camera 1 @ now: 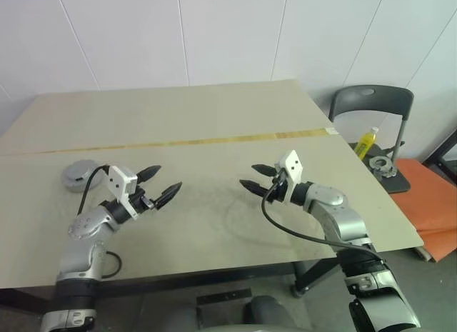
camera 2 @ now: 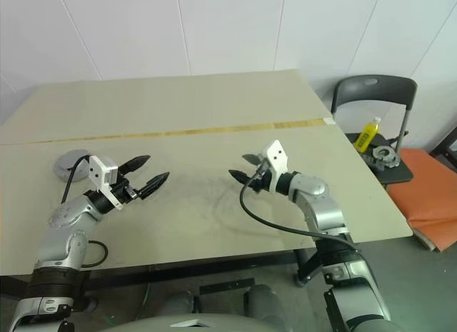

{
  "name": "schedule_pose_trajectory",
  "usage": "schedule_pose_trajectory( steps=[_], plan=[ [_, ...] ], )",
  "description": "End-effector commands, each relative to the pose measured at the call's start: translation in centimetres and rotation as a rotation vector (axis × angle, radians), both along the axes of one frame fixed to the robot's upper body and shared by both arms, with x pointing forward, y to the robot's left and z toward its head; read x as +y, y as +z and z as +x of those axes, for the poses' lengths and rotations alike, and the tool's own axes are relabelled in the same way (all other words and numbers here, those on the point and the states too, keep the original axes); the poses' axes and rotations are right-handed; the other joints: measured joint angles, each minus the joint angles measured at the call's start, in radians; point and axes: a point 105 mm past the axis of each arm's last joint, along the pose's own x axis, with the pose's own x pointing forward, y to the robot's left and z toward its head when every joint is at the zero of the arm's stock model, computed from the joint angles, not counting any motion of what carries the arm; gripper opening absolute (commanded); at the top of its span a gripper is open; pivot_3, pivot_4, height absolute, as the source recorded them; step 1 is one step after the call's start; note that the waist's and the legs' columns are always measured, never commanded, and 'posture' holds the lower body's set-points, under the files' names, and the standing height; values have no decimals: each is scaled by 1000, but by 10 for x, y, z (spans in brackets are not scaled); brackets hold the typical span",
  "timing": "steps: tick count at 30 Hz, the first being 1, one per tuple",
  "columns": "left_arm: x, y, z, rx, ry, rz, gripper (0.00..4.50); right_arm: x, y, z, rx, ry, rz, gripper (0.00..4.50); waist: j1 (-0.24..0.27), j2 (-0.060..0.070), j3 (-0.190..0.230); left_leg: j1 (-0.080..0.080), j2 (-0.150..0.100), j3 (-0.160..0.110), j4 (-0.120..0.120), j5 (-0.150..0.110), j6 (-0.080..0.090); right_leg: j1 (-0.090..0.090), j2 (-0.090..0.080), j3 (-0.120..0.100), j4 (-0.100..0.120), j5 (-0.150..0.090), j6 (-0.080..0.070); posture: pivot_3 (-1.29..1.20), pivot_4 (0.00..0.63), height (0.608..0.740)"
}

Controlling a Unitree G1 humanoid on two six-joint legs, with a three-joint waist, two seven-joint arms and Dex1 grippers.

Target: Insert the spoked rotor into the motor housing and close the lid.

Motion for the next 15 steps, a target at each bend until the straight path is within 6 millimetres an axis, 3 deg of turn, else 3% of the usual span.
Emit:
schedule_pose_trajectory(
  steps=[1,15],
  plan=[
    [0,10,3,-38,-9,19,4468,-3,17,5,-69,-1,1,3430,0,0,0,0,0,0,0,0,0,0,0,0,0,0,0,0,0,740],
    [1,8,4,-38,-8,23,4468,-4,16,7,-71,-4,-6,3430,0,0,0,0,0,0,0,0,0,0,0,0,0,0,0,0,0,740]
  ],
)
